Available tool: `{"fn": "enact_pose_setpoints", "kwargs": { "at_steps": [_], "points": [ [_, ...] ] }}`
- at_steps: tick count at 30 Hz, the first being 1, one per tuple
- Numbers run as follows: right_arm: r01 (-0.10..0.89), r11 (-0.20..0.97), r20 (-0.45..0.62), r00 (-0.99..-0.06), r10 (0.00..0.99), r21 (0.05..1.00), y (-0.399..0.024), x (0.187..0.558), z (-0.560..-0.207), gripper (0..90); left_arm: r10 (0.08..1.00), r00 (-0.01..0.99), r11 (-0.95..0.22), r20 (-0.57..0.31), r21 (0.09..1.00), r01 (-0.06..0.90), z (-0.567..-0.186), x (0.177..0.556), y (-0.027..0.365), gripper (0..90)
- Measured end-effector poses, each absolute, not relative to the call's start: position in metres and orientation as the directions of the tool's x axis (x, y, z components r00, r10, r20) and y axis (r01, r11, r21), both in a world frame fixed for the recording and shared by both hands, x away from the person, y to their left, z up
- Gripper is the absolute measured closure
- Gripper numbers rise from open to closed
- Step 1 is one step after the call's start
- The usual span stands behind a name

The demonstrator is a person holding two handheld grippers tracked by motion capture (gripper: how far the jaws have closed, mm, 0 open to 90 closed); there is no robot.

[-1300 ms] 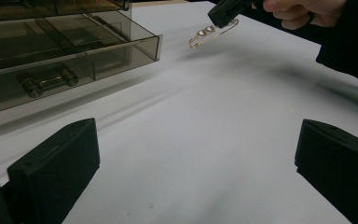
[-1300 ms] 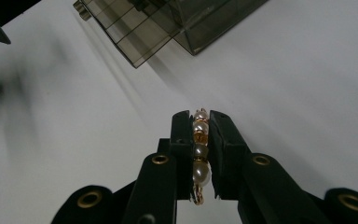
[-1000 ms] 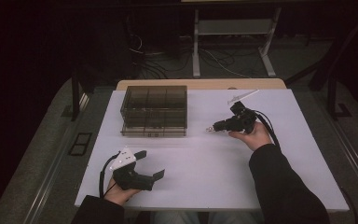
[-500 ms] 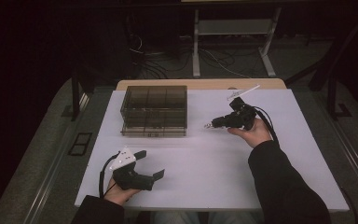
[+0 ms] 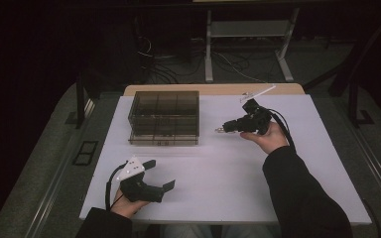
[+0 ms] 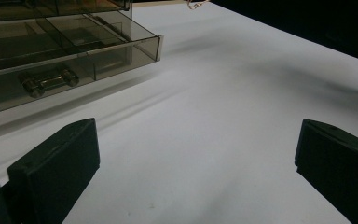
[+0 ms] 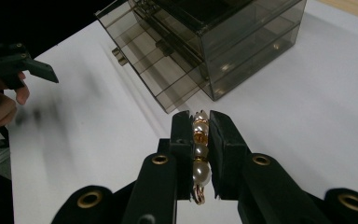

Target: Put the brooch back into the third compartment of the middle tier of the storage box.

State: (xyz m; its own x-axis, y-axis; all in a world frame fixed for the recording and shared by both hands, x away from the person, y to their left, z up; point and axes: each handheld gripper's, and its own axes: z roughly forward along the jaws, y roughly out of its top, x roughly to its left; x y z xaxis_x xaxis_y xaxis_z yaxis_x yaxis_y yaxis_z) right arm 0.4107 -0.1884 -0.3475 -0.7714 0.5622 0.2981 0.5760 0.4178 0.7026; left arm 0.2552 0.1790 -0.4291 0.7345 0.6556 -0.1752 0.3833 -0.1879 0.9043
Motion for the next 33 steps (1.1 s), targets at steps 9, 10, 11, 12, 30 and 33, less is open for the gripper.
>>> {"fn": "enact_pose_setpoints", "kwargs": {
  "at_steps": [9,10,11,12,30,33],
  "points": [
    [0.556,0.424,0.287,-0.787,0.547,0.715,-0.181,0.413,-0.338,79.7,0.657,0.733,-0.186,-0.176,0.905,0.384,-0.429,0.256,0.179,0.0],
    [0.553,0.425,0.288,-0.789,0.543,0.717,-0.181,0.414,-0.337,79.8,0.657,0.733,-0.186,-0.176,0.904,0.384,-0.429,0.256,0.179,0.0],
    [0.549,0.426,0.282,-0.791,0.543,0.719,-0.180,0.414,-0.336,79.8,0.657,0.733,-0.186,-0.176,0.905,0.384,-0.429,0.256,0.180,0.0],
    [0.551,0.427,0.285,-0.790,0.542,0.717,-0.179,0.414,-0.335,79.8,0.657,0.733,-0.186,-0.176,0.905,0.384,-0.429,0.256,0.180,0.0],
    [0.520,0.448,0.260,-0.813,0.521,0.728,-0.158,0.418,-0.315,79.8,0.655,0.736,-0.193,-0.171,0.904,0.382,-0.429,0.255,0.180,0.0],
    [0.518,0.449,0.259,-0.814,0.519,0.728,-0.153,0.419,-0.312,79.8,0.655,0.736,-0.191,-0.172,0.904,0.382,-0.429,0.255,0.180,0.0]
  ]
}}
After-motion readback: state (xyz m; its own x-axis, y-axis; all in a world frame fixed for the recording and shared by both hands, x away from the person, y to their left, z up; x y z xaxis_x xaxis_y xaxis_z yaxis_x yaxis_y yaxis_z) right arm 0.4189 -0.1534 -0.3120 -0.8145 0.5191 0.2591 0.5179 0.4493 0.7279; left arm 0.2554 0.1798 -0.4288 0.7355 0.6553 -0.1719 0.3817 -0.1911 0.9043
